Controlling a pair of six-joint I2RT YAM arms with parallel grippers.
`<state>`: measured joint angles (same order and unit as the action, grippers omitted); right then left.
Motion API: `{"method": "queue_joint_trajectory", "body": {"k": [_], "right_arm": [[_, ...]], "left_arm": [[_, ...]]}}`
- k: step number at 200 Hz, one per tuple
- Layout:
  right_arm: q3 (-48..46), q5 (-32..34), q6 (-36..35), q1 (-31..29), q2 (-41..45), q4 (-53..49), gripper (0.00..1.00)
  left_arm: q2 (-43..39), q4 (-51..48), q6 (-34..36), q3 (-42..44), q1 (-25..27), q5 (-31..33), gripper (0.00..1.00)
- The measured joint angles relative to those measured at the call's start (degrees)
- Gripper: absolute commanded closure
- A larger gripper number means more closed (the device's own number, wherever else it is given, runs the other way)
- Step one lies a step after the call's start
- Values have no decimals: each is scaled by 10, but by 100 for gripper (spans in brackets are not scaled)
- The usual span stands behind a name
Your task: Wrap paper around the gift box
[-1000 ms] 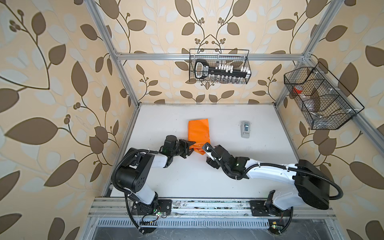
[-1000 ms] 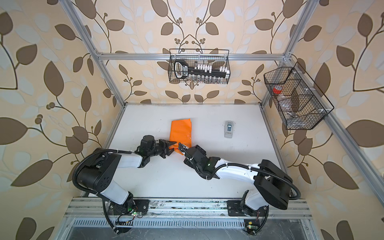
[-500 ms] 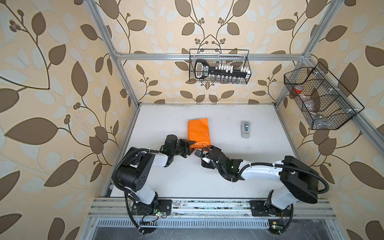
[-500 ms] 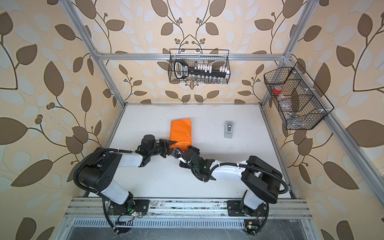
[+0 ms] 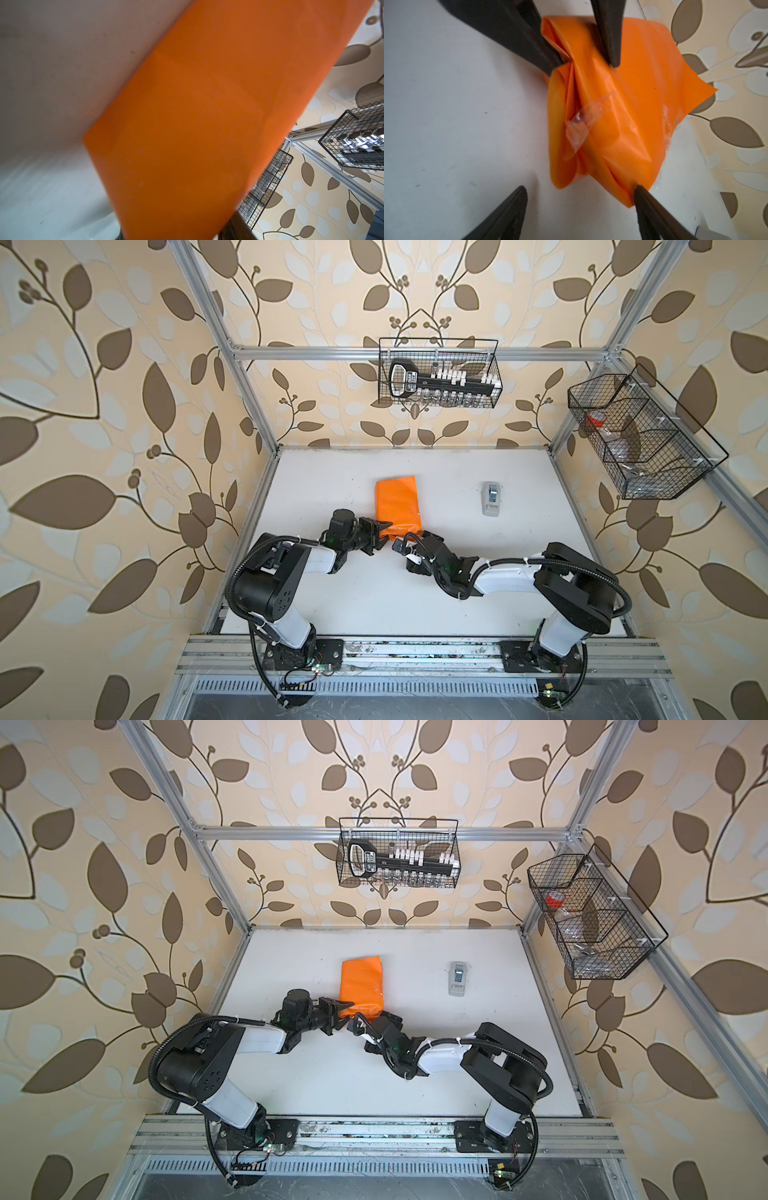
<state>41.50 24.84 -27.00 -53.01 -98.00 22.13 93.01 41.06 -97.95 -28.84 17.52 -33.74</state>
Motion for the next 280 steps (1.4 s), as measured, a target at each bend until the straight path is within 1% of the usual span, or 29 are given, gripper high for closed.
{"method": "queue_joint_trajectory", "body": {"k": [32,66,91,134,161,190,220,243,280], "right_arm": [[6,-9,11,30,-2,12,19],[18,-31,27,33,-2,18,19],[24,-54,48,42,-2,18,20],[24,-79,93,71,6,21,19],[33,-91,110,78,8,14,20],[52,-100,121,78,7,9,20],[55,-106,129,78,7,8,20],[55,-114,133,80,7,6,20],[55,-118,140,82,1,5,20]], "left_arm": [[0,0,0,0,0,-1,60],[1,0,0,0,0,-2,60],[1,0,0,0,0,-2,60],[1,0,0,0,0,-2,60],[1,0,0,0,0,-3,60],[0,-3,1,0,0,-3,55],[0,-10,5,-3,0,-9,53],[0,-25,6,-10,0,-12,46],[0,-53,16,-23,1,-18,44]]}}
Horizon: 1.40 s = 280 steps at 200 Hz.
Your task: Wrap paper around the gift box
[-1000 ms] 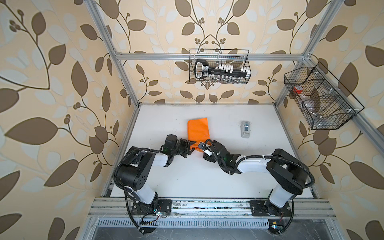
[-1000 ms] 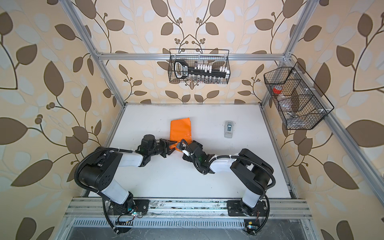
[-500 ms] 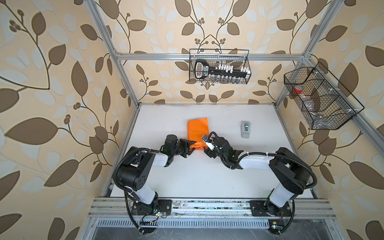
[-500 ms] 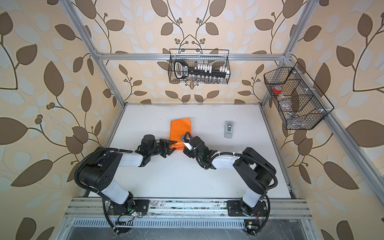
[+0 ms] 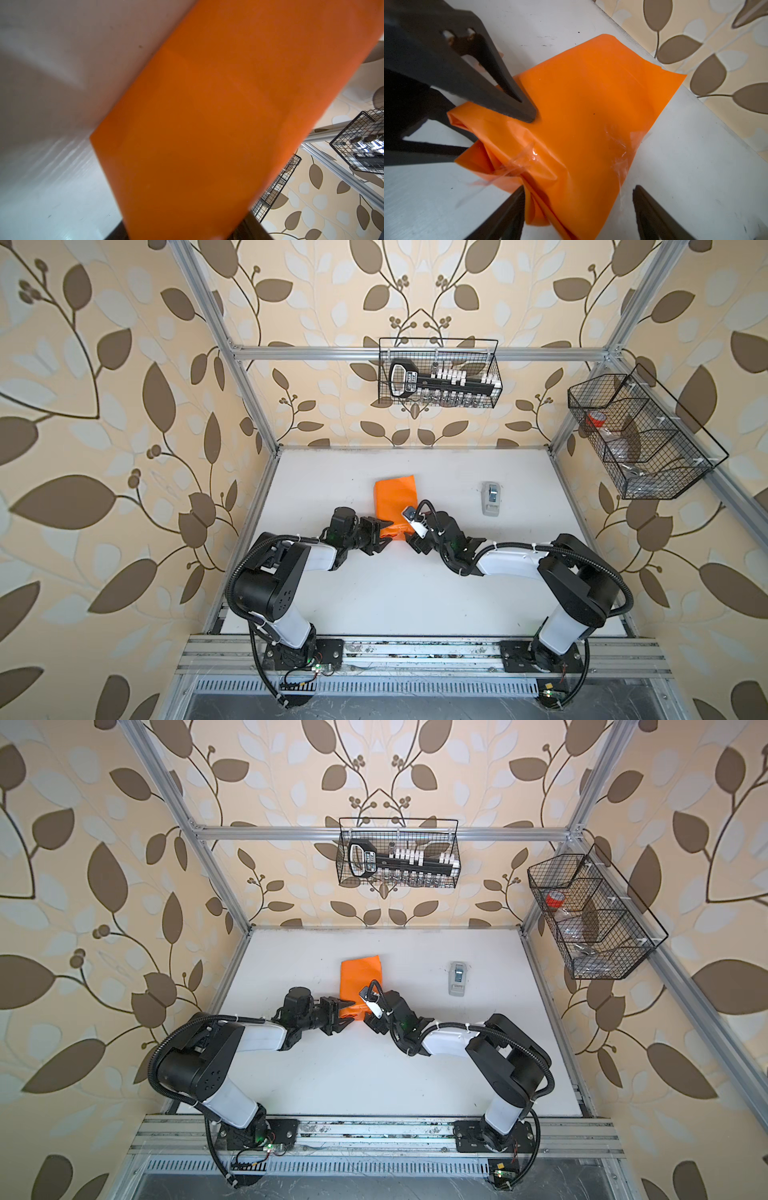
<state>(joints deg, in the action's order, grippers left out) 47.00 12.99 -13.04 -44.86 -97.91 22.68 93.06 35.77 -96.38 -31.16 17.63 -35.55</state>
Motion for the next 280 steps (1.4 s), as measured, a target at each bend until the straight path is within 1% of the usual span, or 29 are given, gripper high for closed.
{"method": "queue_joint_trajectory", "body": {"k": [26,62,94,137,169,226,253,280], "right_arm": [[0,0,2,0,-4,0,20],[0,0,2,0,-5,-1,20],[0,0,4,0,-5,-2,20],[0,0,9,1,-2,-2,21],[-15,0,17,4,34,-7,22],[-22,-9,77,6,113,-31,23],[-19,-24,88,3,117,-43,22],[-4,-35,87,2,102,-62,23]], "left_arm": [[0,-12,0,-11,5,1,43],[0,-17,-3,-31,28,12,40],[4,-9,-17,-34,42,26,42],[17,1,-33,-34,42,43,45],[21,9,-46,-34,42,55,48],[28,27,-68,-33,42,77,49],[29,31,-75,-33,42,83,50],[31,35,-78,-33,42,88,50]]}}
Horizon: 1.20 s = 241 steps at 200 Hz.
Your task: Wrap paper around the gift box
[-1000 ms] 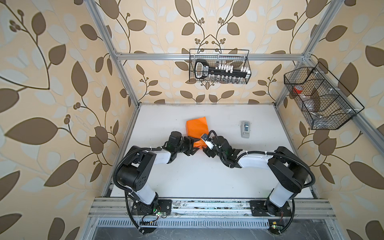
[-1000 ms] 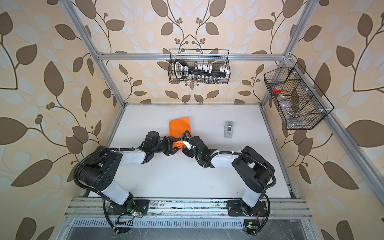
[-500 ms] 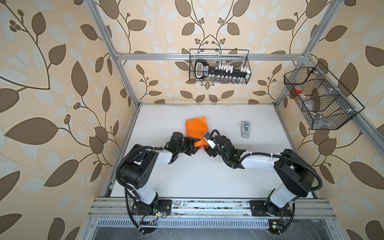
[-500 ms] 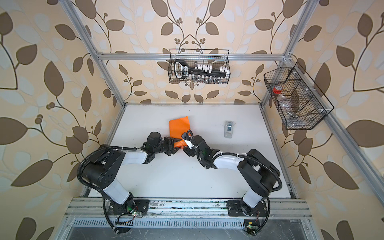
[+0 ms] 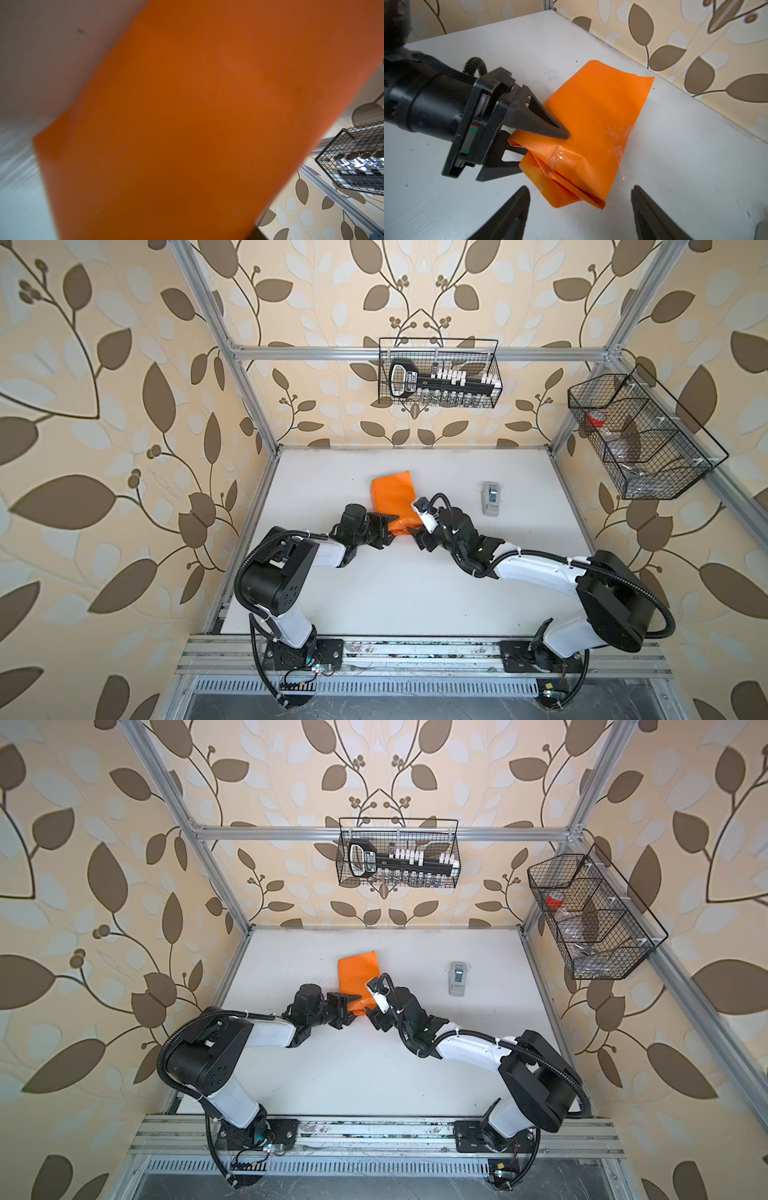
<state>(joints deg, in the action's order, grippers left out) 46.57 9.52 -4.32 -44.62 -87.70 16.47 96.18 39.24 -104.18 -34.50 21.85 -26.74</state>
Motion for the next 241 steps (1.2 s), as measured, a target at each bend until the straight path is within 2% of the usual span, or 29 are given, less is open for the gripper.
{"method": "queue_joint_trajectory", "body": {"k": [63,112,157,241], "right_arm": [[15,-10,-6,0,-50,-14,22],[24,-16,-6,4,-54,-15,22],[38,-17,-7,5,-58,-17,22],[56,-22,-10,20,-98,-21,22]], "left_arm": [[0,9,-13,0,0,2,50],[0,10,-15,0,0,2,51],[0,14,-26,0,0,4,58],[0,13,-27,-11,0,12,61]]}}
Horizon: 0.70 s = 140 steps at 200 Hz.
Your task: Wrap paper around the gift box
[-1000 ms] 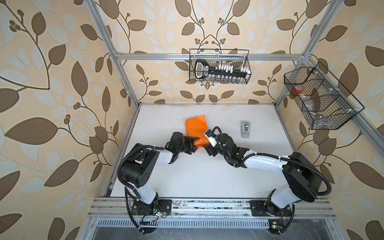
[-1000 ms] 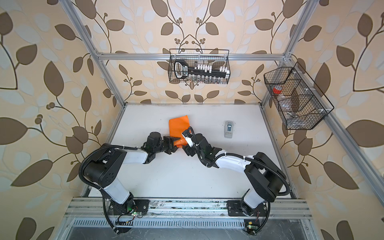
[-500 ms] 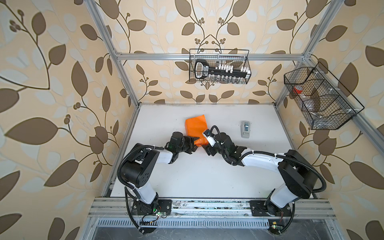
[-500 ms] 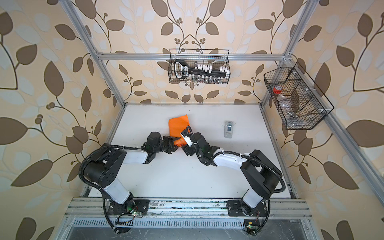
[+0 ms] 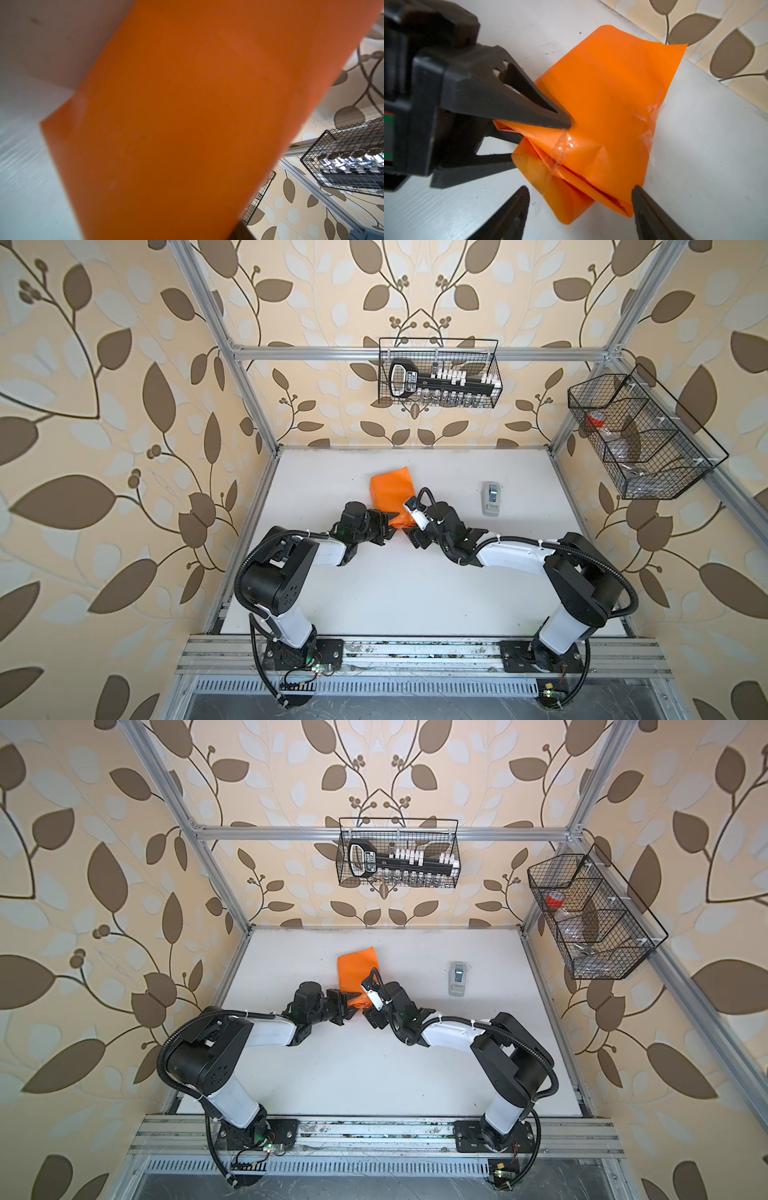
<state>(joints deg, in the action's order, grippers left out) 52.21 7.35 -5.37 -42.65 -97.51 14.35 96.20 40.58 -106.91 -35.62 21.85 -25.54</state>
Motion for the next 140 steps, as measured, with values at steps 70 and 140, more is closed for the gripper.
{"method": "queue_joint_trajectory", "body": {"k": [70,140], "right_arm": [[-5,-9,12,9,31,-9,44],[65,-55,83,28,49,-99,100]], "left_arm": [[16,3,0,-2,3,5,62],[24,19,-1,-2,3,5,63]]}}
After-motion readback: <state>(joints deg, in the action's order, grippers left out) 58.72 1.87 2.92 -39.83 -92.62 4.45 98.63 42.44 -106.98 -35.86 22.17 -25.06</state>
